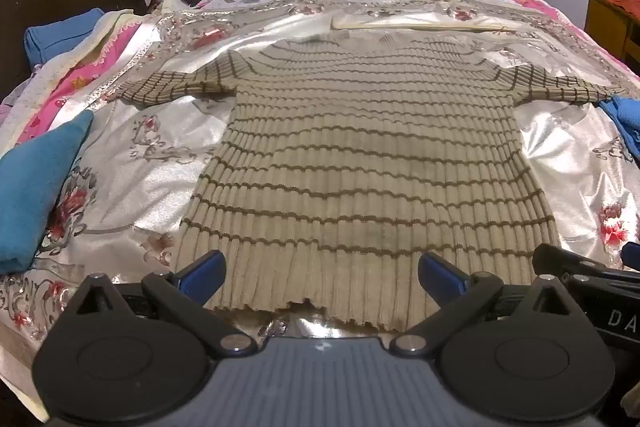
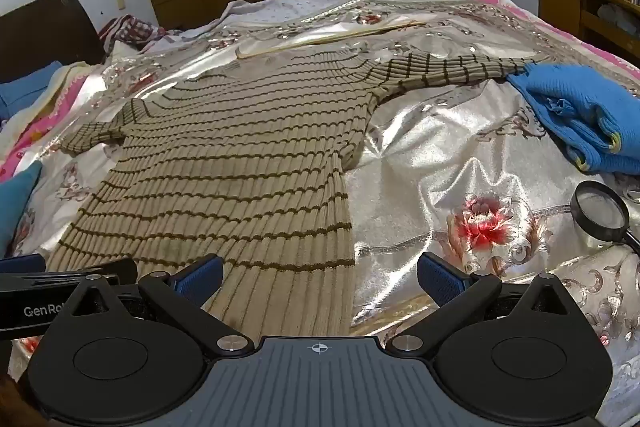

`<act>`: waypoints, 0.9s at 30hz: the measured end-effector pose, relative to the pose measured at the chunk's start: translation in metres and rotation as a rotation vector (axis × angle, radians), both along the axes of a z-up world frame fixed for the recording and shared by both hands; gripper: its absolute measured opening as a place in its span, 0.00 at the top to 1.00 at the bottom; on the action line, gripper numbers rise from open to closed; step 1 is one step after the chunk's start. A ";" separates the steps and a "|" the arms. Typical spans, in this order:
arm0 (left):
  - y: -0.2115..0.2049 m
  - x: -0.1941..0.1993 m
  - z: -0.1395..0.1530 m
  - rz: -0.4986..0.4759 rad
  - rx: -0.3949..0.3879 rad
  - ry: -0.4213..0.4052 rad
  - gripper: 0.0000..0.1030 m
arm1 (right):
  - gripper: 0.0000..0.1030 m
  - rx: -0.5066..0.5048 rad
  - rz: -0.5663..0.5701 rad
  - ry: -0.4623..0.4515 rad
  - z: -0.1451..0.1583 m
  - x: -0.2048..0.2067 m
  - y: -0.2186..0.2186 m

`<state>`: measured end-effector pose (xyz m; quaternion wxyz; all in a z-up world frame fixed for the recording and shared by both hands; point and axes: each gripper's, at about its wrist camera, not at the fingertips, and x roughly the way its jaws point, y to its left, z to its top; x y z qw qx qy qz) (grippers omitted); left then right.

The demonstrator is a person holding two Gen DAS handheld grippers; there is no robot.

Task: Fold small clothes
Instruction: 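Move both grippers toward the spread striped sweater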

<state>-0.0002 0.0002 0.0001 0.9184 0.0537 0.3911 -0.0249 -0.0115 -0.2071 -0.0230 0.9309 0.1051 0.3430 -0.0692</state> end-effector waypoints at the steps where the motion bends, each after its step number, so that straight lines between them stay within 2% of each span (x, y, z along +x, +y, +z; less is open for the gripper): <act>1: 0.000 0.000 0.000 0.000 0.000 0.003 0.00 | 0.00 -0.002 0.000 0.002 0.000 0.000 0.001; 14: -0.004 0.001 -0.005 -0.010 0.013 0.024 0.00 | 0.00 0.002 -0.006 0.007 -0.010 0.000 -0.002; 27: -0.005 0.002 -0.006 -0.014 0.010 0.030 0.00 | 0.00 -0.004 -0.014 0.012 -0.001 0.001 0.001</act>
